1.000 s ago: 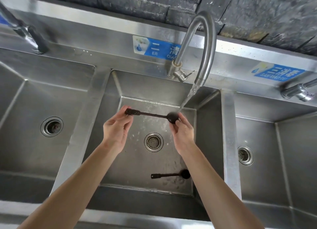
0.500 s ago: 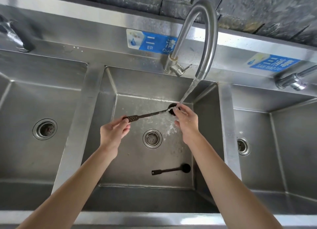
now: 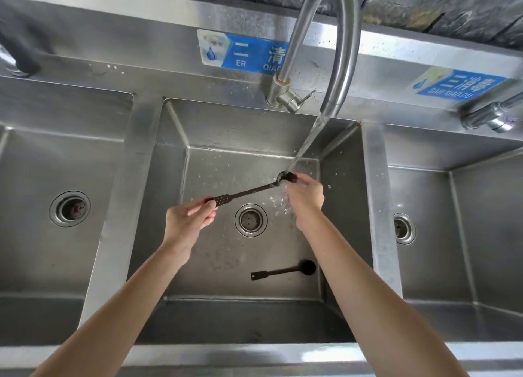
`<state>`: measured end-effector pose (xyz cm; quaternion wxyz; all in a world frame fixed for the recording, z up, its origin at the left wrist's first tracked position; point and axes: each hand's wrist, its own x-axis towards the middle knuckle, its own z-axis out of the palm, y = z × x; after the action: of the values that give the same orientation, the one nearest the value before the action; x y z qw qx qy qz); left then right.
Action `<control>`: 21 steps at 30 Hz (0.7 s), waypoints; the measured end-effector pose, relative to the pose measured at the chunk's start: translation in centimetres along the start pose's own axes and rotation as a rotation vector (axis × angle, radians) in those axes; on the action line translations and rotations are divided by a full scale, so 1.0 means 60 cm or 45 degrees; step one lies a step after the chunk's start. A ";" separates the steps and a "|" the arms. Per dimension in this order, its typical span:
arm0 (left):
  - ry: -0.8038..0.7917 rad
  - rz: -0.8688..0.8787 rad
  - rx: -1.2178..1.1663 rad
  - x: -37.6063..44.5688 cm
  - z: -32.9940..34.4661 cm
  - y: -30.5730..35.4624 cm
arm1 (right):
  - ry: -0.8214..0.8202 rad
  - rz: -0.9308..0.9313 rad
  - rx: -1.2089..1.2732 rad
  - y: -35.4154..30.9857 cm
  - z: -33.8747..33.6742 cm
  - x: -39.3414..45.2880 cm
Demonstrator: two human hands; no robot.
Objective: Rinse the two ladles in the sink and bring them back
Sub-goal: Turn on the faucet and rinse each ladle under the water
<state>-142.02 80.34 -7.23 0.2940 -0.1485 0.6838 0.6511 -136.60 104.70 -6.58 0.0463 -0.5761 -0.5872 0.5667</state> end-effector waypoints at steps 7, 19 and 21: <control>-0.487 -0.156 0.309 0.004 -0.008 -0.014 | -0.068 0.077 -0.009 0.022 -0.001 0.017; -0.624 -0.269 0.338 -0.014 0.041 -0.054 | -0.227 0.316 0.581 0.108 -0.032 0.032; -0.588 -0.290 0.362 -0.014 0.049 -0.066 | -0.147 0.487 0.500 0.161 -0.042 0.040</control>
<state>-138.43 82.66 -9.89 0.5309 -0.0294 0.6622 0.5281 -129.59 105.03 -14.09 0.0156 -0.6232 -0.3485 0.6999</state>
